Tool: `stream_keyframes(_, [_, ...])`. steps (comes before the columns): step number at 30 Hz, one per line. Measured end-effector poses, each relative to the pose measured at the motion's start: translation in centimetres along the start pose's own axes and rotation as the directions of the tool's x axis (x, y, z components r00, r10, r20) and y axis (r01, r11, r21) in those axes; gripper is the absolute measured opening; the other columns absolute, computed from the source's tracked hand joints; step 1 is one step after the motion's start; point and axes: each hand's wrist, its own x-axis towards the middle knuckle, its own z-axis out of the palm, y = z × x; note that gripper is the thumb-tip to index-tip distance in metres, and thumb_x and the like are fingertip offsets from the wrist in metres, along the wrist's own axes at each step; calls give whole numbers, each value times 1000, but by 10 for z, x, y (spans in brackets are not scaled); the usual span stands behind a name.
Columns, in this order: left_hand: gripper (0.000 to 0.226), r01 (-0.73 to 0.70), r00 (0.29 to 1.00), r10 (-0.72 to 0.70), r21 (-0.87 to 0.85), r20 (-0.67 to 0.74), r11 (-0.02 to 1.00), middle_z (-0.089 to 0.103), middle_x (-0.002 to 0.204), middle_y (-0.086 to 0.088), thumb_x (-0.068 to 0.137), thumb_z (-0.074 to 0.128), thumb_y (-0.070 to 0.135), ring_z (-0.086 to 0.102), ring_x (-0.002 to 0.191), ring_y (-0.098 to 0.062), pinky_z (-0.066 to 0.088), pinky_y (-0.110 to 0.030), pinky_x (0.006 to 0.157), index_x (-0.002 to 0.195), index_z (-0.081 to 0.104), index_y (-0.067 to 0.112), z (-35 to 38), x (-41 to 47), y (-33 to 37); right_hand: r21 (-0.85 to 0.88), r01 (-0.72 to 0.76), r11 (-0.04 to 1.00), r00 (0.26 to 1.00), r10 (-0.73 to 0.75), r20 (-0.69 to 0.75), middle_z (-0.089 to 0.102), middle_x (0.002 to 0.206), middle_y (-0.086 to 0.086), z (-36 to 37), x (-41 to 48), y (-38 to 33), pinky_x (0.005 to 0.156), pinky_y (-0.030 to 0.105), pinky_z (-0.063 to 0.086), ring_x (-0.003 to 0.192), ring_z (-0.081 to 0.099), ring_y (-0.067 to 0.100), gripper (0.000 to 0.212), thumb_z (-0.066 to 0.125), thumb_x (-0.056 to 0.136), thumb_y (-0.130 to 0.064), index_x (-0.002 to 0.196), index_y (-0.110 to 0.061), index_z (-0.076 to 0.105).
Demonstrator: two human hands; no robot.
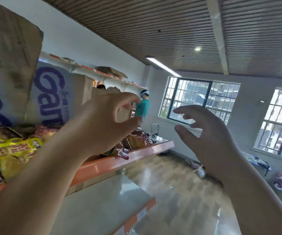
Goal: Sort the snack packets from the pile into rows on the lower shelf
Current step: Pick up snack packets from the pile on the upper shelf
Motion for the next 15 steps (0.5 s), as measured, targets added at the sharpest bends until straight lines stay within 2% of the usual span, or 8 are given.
stream_keyframes(2, [53,34,998,-35,37,47,999,59,120,30,83,55,71,54,113,4,53,-28,91,133,47,58,17,15,-12,-9,14,1000,1000,-14,26,60,120,-26,15,21,22,94,26,50,112,57,-3,32,67,92,-38,124,-39,65])
stream_keyframes(4, [53,57,998,-58,58,26,997,59,119,31,82,53,73,54,108,7,45,-16,82,133,49,58,29,29,-21,-18,39,999,998,-38,42,60,116,-28,30,42,41,92,19,46,110,56,-6,31,69,94,-31,124,-39,65])
stream_keyframes(6, [54,66,998,-66,74,-7,995,59,117,31,81,51,73,54,104,8,41,-12,78,133,49,58,36,40,-25,-7,47,999,998,-47,45,59,116,-30,44,59,54,88,10,42,109,55,-9,30,69,93,-35,122,-39,66])
stream_keyframes(8, [53,84,997,-83,103,-9,991,59,117,30,80,48,73,54,104,8,45,-15,80,131,50,58,42,49,-29,13,65,998,994,-66,89,60,113,-29,57,72,68,86,5,41,107,55,-10,30,67,91,-42,122,-38,67])
stream_keyframes(10, [51,115,992,-122,151,34,982,60,115,29,80,46,72,56,103,7,51,-21,82,127,54,55,45,51,-34,9,77,997,978,-78,193,59,115,-29,70,80,80,83,5,41,106,54,-12,31,69,90,-42,122,-41,66])
stream_keyframes(12, [49,116,986,-140,223,94,968,62,109,29,79,45,73,57,96,8,52,-22,77,122,58,53,49,51,-41,9,66,998,943,-65,326,58,110,-35,85,87,92,77,4,40,103,52,-16,31,73,90,-40,120,-47,65])
stream_keyframes(14, [53,104,957,-183,327,223,939,61,108,31,74,46,81,56,93,9,50,-20,76,121,56,58,54,50,-48,3,49,999,878,-45,477,57,104,-39,103,92,104,72,5,41,100,54,-15,35,76,90,-37,120,-50,64])
stream_keyframes(15, [58,100,919,-235,388,317,916,58,109,35,66,49,87,54,95,9,49,-19,77,120,52,65,57,49,-54,-4,44,999,836,-34,547,58,103,-37,113,94,110,71,5,41,98,57,-12,38,78,88,-35,121,-49,64])
